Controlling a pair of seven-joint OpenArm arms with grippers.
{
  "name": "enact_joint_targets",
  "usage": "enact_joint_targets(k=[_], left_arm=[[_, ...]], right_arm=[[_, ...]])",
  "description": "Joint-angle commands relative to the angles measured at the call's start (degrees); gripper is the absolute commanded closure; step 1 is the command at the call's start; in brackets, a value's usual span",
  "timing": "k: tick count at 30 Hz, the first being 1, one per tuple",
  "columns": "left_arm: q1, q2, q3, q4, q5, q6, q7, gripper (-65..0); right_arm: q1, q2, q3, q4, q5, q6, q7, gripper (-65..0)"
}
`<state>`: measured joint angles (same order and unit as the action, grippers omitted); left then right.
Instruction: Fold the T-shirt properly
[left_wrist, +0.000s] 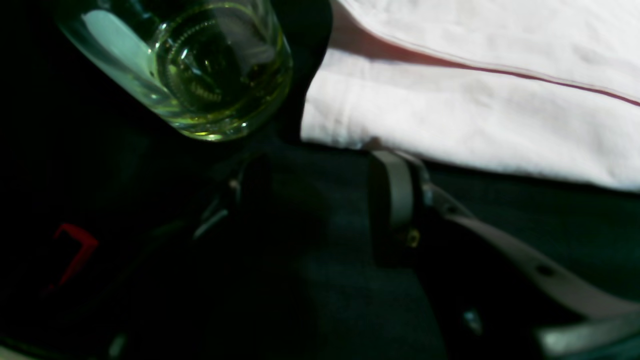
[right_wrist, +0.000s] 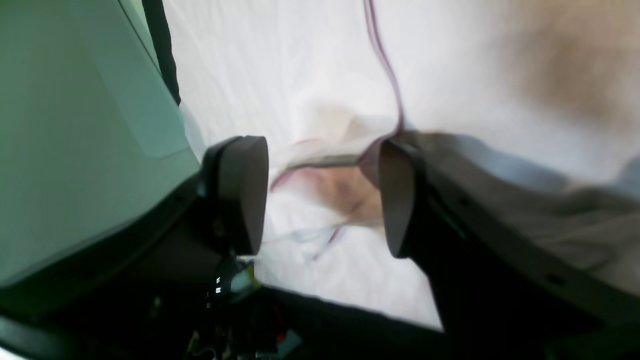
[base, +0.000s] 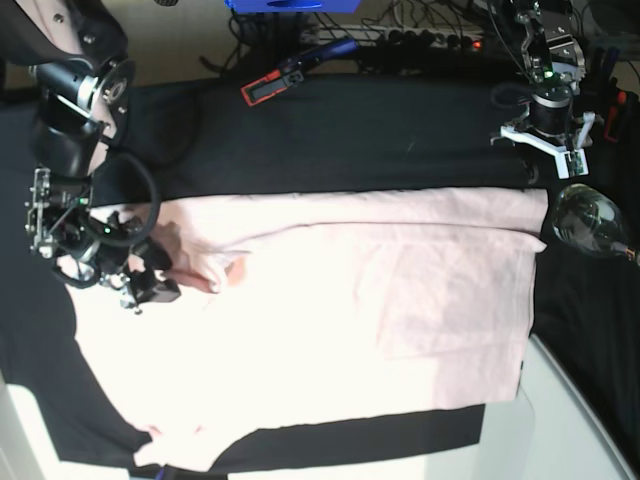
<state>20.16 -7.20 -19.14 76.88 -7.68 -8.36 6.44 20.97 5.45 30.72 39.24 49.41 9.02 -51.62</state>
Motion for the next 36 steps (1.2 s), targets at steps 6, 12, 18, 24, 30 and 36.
enact_joint_targets(k=[6, 12, 18, 24, 30, 36], left_arm=[[0.01, -0.75, -0.34, 0.79, -0.27, 0.32, -1.47, -30.1], [-0.16, -0.75, -0.34, 0.79, -0.27, 0.32, -1.47, -30.1], [0.01, -0.75, -0.34, 0.79, -0.27, 0.32, -1.47, -30.1], [0.01, -0.75, -0.34, 0.79, -0.27, 0.32, -1.47, -30.1], [0.01, -0.75, -0.34, 0.79, -0.27, 0.32, -1.47, -30.1], [0.1, -0.75, -0.42, 0.79, -0.27, 0.32, -1.47, -30.1]], right_arm=[[2.46, 2.24, 0.01, -3.33, 0.92, 0.7, 2.6, -33.8], [2.63, 1.98, 0.01, -3.33, 1.01, 0.7, 2.6, -21.3], [2.63, 1.89, 0.01, -3.33, 1.1, 0.52, 2.43, -14.5], [2.63, 1.54, 0.09, -3.42, 1.1, 0.35, 2.34, -13.5], [2.98, 0.57, 0.01, -3.42, 1.1, 0.35, 2.34, -0.6], [4.65, 1.01, -6.41, -3.07, 0.92, 0.35, 2.52, 0.0]])
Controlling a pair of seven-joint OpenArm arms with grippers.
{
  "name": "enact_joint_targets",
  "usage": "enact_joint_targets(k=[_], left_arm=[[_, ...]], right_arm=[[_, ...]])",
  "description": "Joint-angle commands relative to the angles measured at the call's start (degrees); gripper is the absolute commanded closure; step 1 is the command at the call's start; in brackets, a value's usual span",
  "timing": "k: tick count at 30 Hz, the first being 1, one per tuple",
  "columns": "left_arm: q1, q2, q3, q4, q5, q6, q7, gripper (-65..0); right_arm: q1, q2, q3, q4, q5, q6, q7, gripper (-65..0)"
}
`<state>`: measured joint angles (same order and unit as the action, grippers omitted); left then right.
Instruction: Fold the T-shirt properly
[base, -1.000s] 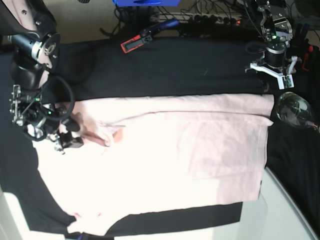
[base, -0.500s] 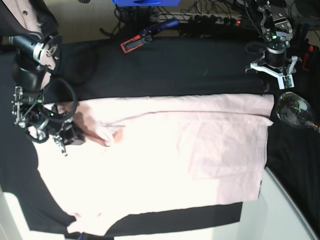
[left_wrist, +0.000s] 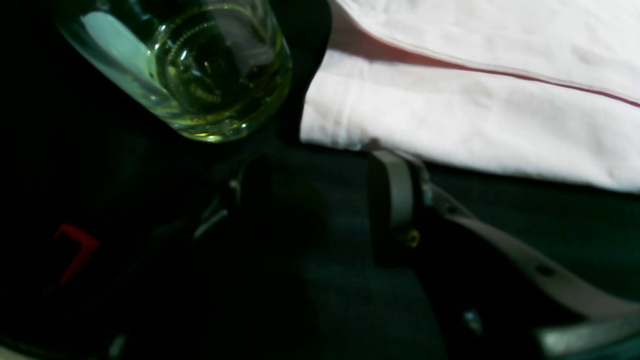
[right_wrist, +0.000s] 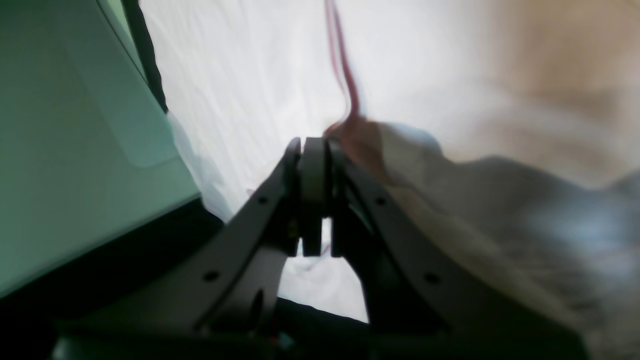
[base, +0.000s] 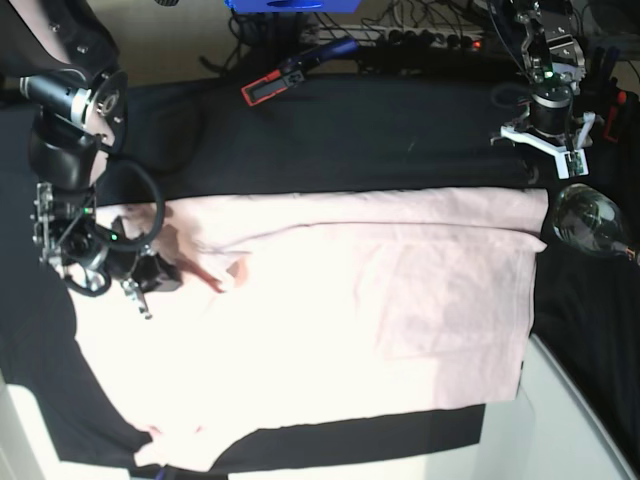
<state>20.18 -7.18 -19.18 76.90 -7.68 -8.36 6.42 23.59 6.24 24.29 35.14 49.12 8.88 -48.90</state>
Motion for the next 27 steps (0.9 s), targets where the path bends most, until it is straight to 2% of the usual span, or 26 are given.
enact_joint_targets(k=[1, 15, 20, 25, 27], left_arm=[[0.08, -0.78, -0.38, 0.77, -0.27, 0.32, -1.45, -30.1], [0.08, -0.78, -0.38, 0.77, -0.27, 0.32, -1.27, -30.1], [0.08, -0.78, -0.38, 0.77, -0.27, 0.32, -1.1, -30.1], [0.08, -0.78, -0.38, 0.77, -0.27, 0.32, -1.1, -30.1], [0.08, -0.78, -0.38, 0.77, -0.27, 0.32, -1.1, -30.1]], right_arm=[[2.12, 0.22, -1.66, 1.22, 1.21, 0.48, -0.11, 0.0], [8.98, 0.31, -19.41, 0.78, 1.12, 0.39, 2.53, 0.0], [11.17, -0.04, -21.96, 0.78, 1.12, 0.3, 4.38, 0.0], [12.23, 0.4, -26.01, 0.69, 1.12, -5.59, 8.77, 0.0], [12.84, 0.4, -26.89, 0.6, 1.12, -6.2, 10.09, 0.0]])
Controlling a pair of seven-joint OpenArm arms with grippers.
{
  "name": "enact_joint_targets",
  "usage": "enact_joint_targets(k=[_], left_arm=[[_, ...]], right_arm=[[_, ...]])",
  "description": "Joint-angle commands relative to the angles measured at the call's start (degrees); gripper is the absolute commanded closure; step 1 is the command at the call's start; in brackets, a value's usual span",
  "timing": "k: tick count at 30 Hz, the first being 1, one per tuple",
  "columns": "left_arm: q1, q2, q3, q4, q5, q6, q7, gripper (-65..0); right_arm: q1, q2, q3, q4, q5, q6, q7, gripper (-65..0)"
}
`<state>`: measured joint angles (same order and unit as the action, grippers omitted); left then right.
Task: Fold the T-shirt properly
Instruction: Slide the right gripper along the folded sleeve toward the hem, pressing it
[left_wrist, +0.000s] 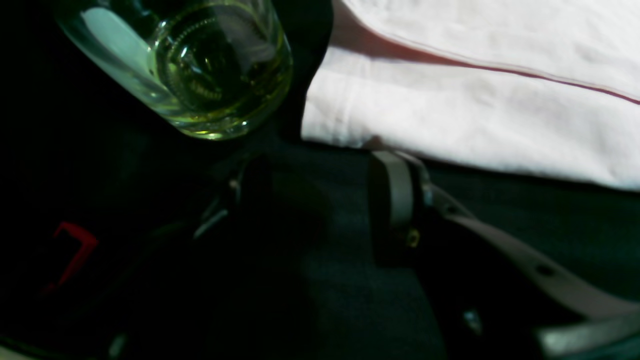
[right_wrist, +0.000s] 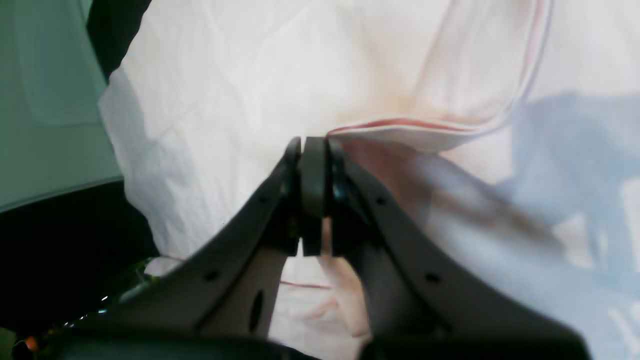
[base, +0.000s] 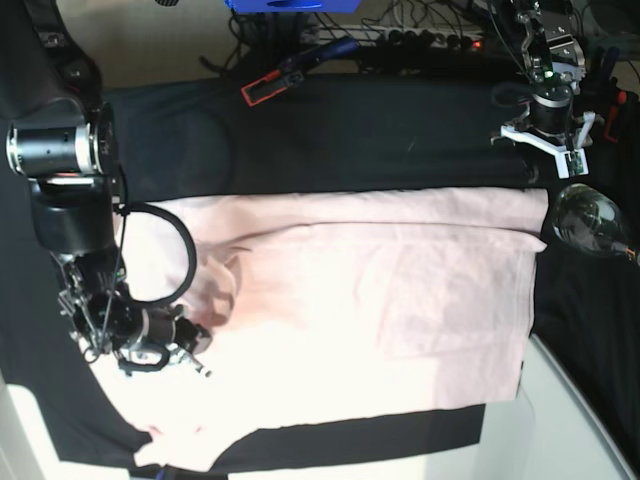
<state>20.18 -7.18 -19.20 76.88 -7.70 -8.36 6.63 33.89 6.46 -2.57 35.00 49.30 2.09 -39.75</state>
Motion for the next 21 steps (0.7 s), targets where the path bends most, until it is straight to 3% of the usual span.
enact_joint_targets(k=[1, 10, 21], left_arm=[[0.08, -0.78, -0.36, 0.79, -0.25, 0.32, -1.31, -30.1], [0.08, -0.78, -0.36, 0.79, -0.25, 0.32, -1.23, -30.1], [0.08, -0.78, -0.36, 0.7, -0.25, 0.32, -1.23, -30.1]], right_arm=[[2.64, 0.18, -0.29, 0.12, 0.94, 0.42, 1.2, 0.0], [8.35, 0.88, -0.38, -9.64, 0.94, 0.42, 5.42, 0.0], [9.41, 0.53, -0.38, -9.99, 0.94, 0.42, 5.59, 0.0]])
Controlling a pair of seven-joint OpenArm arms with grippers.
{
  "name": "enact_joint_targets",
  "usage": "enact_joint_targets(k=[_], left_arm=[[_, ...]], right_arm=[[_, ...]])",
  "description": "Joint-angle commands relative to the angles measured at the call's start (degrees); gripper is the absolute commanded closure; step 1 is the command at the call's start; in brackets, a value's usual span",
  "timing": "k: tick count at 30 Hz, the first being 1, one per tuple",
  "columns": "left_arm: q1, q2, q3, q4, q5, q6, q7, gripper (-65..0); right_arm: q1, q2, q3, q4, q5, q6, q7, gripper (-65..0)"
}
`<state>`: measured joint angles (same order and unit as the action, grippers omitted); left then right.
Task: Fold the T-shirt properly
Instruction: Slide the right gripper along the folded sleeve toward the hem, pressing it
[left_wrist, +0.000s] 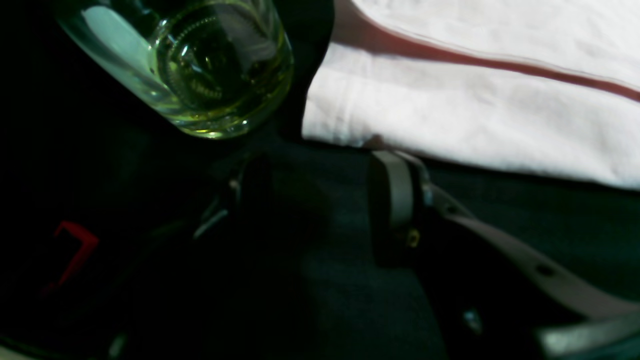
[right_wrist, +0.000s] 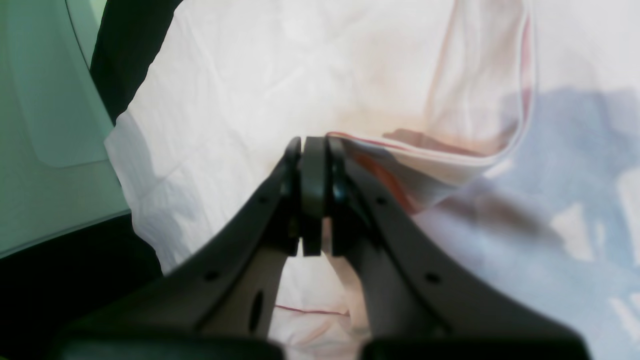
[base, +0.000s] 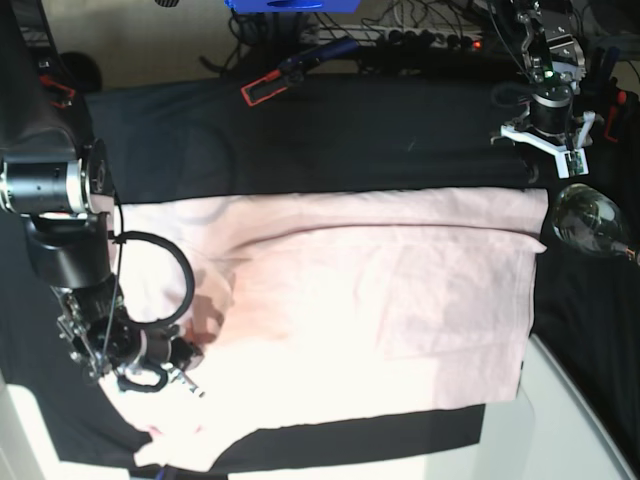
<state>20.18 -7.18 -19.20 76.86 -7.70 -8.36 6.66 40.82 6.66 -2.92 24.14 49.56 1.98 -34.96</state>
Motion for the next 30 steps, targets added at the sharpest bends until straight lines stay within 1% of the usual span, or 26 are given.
enact_joint_targets(k=[1, 4, 9, 11, 12, 14, 17, 24, 27, 30], left_arm=[[0.08, -0.78, -0.36, 0.72, -0.25, 0.32, -1.25, -30.1], [0.08, -0.78, -0.36, 0.72, -0.25, 0.32, -1.25, -30.1], [0.08, -0.78, -0.36, 0.72, -0.25, 0.32, -1.25, -30.1], [0.08, -0.78, -0.36, 0.72, -0.25, 0.32, -1.25, -30.1], [0.17, -0.78, -0.36, 0.72, -0.25, 0.32, -1.25, -30.1], [0.17, -0.78, -0.36, 0.72, -0.25, 0.32, -1.25, -30.1], [0.69, -0.78, -0.36, 0.72, -0.25, 0.32, -1.25, -30.1], [0.69, -0.78, -0.36, 0.72, -0.25, 0.32, -1.25, -30.1], [0.69, -0.78, -0.36, 0.72, -0.25, 0.32, -1.25, -30.1], [0.61, -0.78, -0.36, 0.72, -0.25, 0.32, -1.25, -30.1]], right_arm=[[2.48, 0.33, -0.03, 0.87, 0.59, 0.53, 1.25, 0.0], [2.48, 0.33, -0.03, 0.78, 0.59, 0.53, 2.65, 0.0], [2.48, 0.33, 0.06, 0.69, 0.59, 0.44, 2.92, 0.0], [2.48, 0.25, 0.15, 0.69, 0.68, 0.35, 4.15, 0.0], [2.48, 0.25, 0.32, 0.69, 0.77, 0.09, 4.76, 0.0], [2.22, 0.16, 0.5, 0.61, 0.94, -1.67, 6.08, 0.0], [2.13, 0.16, 0.59, 0.61, 1.03, -2.02, 7.49, 0.0], [2.13, 0.16, 0.59, 0.61, 1.12, -2.11, 8.1, 0.0], [2.04, -0.72, 0.59, 0.61, 1.03, -2.11, 8.1, 0.0], [1.6, -0.9, 0.59, 0.61, 1.03, -2.11, 8.02, -0.1]])
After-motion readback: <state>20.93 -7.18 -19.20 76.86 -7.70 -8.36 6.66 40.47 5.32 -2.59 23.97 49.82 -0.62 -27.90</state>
